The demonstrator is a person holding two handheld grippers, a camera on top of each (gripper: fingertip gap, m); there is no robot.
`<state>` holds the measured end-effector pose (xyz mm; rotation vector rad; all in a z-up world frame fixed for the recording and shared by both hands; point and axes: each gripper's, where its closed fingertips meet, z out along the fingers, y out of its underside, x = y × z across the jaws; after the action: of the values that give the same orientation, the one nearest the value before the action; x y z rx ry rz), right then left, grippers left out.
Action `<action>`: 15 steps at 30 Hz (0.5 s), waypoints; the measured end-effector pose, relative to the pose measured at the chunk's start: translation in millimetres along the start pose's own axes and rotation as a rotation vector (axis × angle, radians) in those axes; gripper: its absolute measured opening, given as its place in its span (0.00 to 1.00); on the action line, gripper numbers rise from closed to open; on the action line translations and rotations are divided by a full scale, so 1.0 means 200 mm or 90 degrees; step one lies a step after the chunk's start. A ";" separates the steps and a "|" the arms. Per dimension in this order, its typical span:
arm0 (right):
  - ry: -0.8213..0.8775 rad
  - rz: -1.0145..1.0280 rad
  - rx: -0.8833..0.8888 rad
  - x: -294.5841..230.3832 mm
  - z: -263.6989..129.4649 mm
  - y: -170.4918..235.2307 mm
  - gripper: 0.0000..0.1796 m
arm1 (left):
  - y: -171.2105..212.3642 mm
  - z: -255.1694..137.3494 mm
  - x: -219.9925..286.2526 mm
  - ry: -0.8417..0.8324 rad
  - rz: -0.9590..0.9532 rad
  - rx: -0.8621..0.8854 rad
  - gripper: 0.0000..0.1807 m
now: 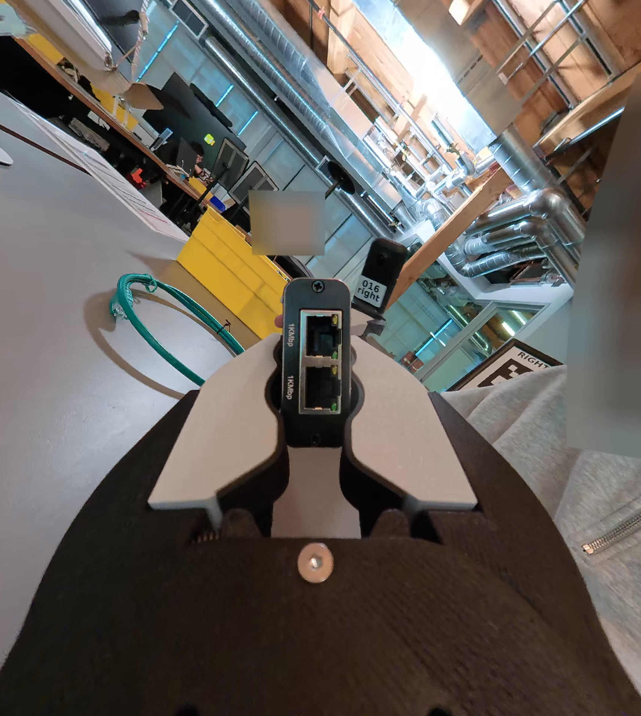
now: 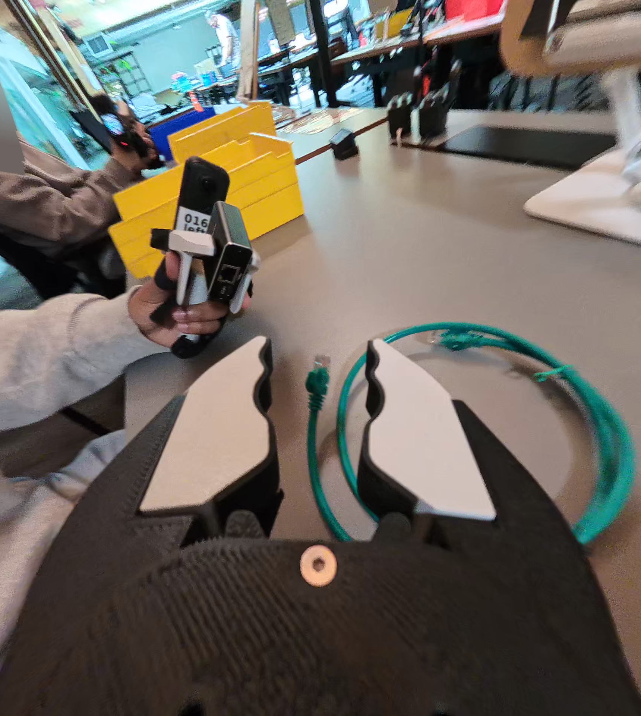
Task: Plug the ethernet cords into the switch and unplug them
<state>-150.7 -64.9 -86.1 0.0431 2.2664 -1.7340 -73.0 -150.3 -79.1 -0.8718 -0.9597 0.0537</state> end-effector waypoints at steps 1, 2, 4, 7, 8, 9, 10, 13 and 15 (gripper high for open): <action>0.011 -0.028 -0.003 0.00 -0.02 0.00 0.25 | 0.00 0.00 0.00 0.001 -0.003 0.000 0.14; 0.013 -0.053 -0.020 -0.01 -0.02 0.02 0.24 | 0.00 0.00 0.00 0.003 -0.006 -0.001 0.14; -0.005 -0.096 -0.094 -0.02 -0.01 0.13 0.28 | 0.00 0.00 0.00 0.007 -0.012 -0.005 0.14; -0.026 -0.139 -0.245 0.00 0.00 0.37 0.34 | 0.01 0.01 -0.01 0.012 -0.023 -0.008 0.14; -0.015 -0.153 -0.277 0.02 0.00 0.42 0.31 | 0.01 0.01 -0.01 0.014 -0.027 -0.008 0.15; -0.008 -0.160 -0.303 0.04 0.01 0.46 0.30 | 0.01 0.01 -0.01 0.015 -0.029 -0.007 0.14; -0.004 -0.164 -0.323 0.05 0.02 0.49 0.27 | 0.00 0.01 -0.01 0.016 -0.032 -0.007 0.14; 0.014 -0.212 -0.341 0.06 0.03 0.51 0.20 | 0.00 0.01 -0.01 0.018 -0.037 -0.007 0.14; -0.004 -0.236 -0.349 0.02 0.03 0.52 0.15 | 0.00 0.01 -0.01 0.018 -0.038 -0.007 0.14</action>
<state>-132.5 -42.0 -186.7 -0.5212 2.7942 -1.1792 -75.6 -149.9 -81.2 -0.8510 -0.9597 -0.0149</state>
